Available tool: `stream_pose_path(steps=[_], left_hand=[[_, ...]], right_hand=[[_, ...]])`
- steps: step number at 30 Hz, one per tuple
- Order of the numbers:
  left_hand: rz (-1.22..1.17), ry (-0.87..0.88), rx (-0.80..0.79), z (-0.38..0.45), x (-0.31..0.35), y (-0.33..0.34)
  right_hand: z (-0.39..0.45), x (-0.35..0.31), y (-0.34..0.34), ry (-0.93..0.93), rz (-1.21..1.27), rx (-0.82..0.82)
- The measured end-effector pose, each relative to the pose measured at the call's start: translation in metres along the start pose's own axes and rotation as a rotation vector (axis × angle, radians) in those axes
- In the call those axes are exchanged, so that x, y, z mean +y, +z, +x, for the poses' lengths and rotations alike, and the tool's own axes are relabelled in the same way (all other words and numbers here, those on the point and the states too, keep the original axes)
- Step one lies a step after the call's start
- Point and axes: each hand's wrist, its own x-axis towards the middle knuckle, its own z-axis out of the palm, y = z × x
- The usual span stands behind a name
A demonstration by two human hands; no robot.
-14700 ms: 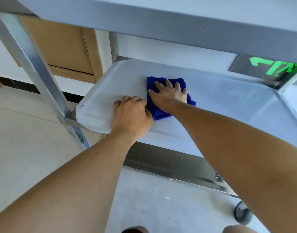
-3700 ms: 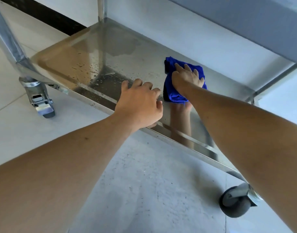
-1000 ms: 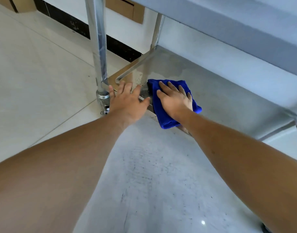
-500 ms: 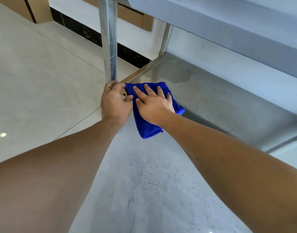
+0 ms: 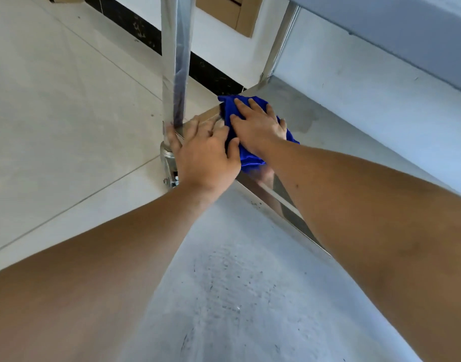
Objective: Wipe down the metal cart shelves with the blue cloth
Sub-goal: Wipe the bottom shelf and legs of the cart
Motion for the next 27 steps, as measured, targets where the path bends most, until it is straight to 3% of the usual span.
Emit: stream_pose_path(steps=[5,12,19,27], left_hand=[[0.133,-0.094,-0.153,0.015,0.031,0.013],[0.255,-0.045,-0.123,0.019,0.035,0.026],[0.229,-0.092,-0.103,0.023,0.030,0.031],[0.100,-0.154,0.025,0.023,0.023,0.033]], right_hand=[[0.036,0.037,-0.011,0.154,-0.082,0.037],[0.074,0.060,-0.021,0.284,-0.052,0.125],[0.100,0.058,-0.013,0.209,-0.103,0.156],[0.081,0.053,-0.006,0.082,-0.062,0.066]])
